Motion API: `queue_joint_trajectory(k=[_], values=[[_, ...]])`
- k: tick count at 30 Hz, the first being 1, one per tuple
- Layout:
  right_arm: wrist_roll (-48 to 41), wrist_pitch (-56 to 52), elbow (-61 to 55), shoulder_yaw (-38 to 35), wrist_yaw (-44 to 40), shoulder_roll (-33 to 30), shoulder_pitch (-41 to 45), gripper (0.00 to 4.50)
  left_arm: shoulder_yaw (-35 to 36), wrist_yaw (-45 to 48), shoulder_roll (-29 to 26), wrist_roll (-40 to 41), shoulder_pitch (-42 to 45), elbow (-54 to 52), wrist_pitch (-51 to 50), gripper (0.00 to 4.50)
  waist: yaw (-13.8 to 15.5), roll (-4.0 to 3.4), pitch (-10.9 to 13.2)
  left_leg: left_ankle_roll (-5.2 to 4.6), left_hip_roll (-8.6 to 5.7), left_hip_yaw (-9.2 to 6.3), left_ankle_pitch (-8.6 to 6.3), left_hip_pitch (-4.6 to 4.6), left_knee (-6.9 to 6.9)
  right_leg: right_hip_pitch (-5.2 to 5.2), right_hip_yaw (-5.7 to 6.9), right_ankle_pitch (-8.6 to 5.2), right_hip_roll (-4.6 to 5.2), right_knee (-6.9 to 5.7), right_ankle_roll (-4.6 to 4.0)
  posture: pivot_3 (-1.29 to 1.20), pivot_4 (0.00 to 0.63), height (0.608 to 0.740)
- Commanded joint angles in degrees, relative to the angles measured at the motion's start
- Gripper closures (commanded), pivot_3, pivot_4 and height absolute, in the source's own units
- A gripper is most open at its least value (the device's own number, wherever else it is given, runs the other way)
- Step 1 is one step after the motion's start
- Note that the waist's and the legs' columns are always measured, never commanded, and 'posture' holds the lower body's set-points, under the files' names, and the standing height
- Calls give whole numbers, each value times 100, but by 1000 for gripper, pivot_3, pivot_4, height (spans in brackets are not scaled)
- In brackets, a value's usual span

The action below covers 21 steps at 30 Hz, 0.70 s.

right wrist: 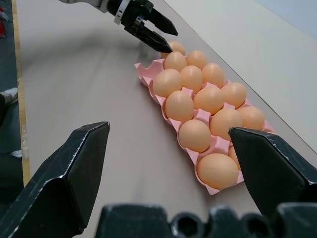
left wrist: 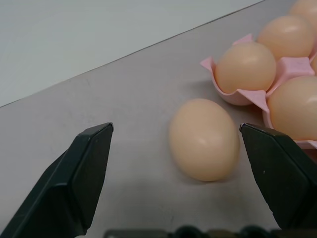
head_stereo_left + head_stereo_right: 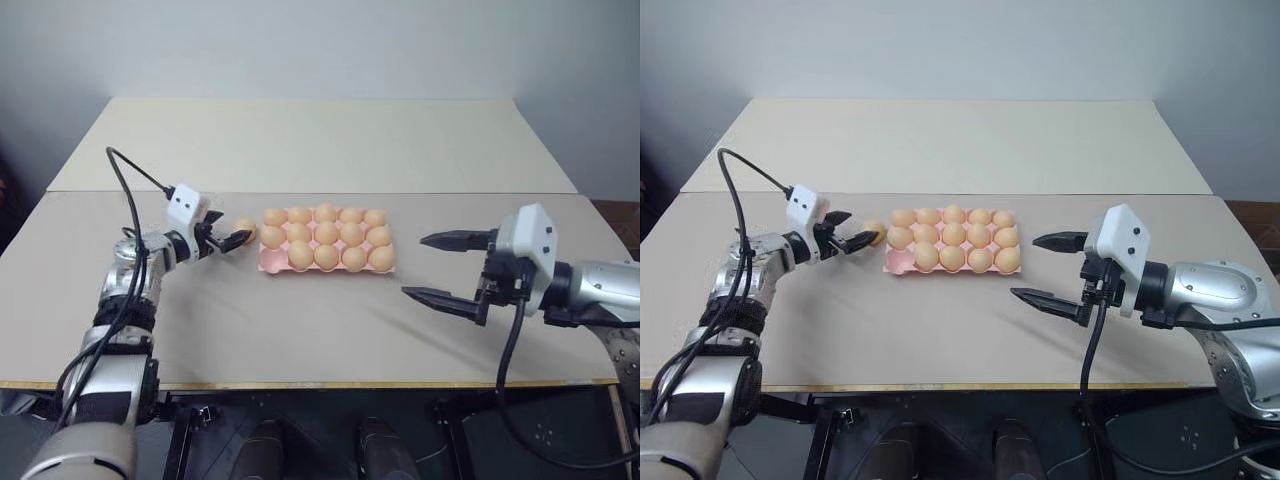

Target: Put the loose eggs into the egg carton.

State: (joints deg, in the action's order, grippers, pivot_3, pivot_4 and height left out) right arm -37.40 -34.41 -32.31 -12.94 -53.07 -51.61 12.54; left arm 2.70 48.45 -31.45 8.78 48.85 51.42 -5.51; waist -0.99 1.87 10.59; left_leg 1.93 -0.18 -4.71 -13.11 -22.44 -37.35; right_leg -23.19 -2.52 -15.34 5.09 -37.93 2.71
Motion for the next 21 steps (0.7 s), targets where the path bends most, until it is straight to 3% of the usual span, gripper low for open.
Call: queue_joint_trajectory(k=[1, 6, 9, 15, 21], values=[[-221, -52, -288, -410, 41, -111, -105, 0, -25, 50, 88, -144, 252, 356, 312, 37, 1, 0, 0, 0, -1, 0, 0, 0, -1, 0, 0, 0, 1, 0, 0, 0, 150, 740], [-299, -84, -404, -515, 104, -129, -264, 0, -70, 79, 258, -302, 355, 798, 531, 37, -10, 1, -1, 0, -1, -1, 0, 0, -2, 1, 0, 0, 0, -3, 1, 0, 150, 740], [-327, -82, -459, -496, 155, -123, -305, 0, -71, -35, 321, -368, 380, 928, 641, 637, -5, 2, -1, 0, -1, -2, 0, 1, -4, 1, 1, 0, 0, -5, 1, 0, 150, 740], [-356, -100, -480, -484, 230, -113, -303, 0, -10, 55, 282, -365, 402, 954, 688, 2539, 1, 2, -2, 0, -2, -2, 0, 0, -6, 2, 1, 0, 1, -4, 1, 0, 150, 740], [-367, -111, -578, -486, 316, -105, -378, 0, 84, 408, -76, -274, 71, 404, 799, 2539, -39, 2, -1, 0, 0, -2, 0, 0, -6, 2, 1, 0, -1, -4, 1, 0, 150, 740]])
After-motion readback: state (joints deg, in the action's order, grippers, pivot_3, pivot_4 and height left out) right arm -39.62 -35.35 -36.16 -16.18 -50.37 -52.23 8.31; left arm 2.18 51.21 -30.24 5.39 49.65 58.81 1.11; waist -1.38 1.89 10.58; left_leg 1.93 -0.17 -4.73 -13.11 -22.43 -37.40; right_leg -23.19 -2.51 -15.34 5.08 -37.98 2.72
